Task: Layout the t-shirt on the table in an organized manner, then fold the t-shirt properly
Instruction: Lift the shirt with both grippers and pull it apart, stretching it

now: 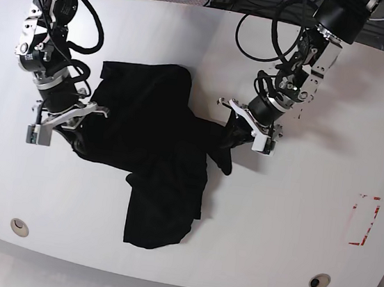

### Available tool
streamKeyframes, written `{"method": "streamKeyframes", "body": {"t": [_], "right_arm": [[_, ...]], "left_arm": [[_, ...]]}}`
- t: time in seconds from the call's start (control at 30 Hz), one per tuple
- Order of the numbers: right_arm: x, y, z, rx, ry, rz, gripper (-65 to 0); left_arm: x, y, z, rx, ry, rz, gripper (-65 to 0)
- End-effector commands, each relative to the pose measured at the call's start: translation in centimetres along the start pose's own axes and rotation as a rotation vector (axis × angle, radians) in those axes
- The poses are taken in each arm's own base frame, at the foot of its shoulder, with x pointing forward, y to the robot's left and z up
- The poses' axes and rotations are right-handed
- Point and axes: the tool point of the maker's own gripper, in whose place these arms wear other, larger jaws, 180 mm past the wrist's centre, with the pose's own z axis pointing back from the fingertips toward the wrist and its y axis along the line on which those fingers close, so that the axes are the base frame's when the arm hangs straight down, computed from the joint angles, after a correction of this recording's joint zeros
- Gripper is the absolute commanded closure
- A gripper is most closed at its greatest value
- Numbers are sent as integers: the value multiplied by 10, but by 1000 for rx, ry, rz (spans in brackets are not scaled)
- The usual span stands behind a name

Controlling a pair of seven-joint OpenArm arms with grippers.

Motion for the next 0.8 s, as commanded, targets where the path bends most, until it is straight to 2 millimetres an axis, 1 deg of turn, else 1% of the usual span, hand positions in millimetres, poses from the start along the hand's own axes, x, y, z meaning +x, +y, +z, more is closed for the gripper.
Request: {"method": "streamKeyframes", "body": {"t": [0.0,0.03,0.1,0.17,0.3,0.37,0.43,0.5,0.6,0.77], "right_arm": [[26,-4,5,-7,-80,28,0],[28,-7,6,-15,-86,29,0],[36,-15,9,-36,-102,36,0],[40,-19,12,-45,-105,53,0],[53,-22,12,-48,-124,84,0],[58,-23,13,-52,-130,99,0],[67,-23,12,-51,-148,115,0],[75,-24,12,-52,-161,126,0],[85,-29,10,-61,-175,135,0],[109,-31,8,-66,-220,161,0]], "left_arm": [[44,0,9,-20,-113,-48,0],[50,4,12,-11,-122,-58,0],[72,15,24,25,-164,-96,0],[90,22,32,45,-197,-129,0],[121,31,47,66,-235,-190,0],[141,37,56,87,-257,-221,0],[160,44,64,118,-290,-239,0],[176,48,70,135,-318,-253,0],[200,47,73,139,-363,-280,0],[230,50,78,144,-395,-354,0]]}}
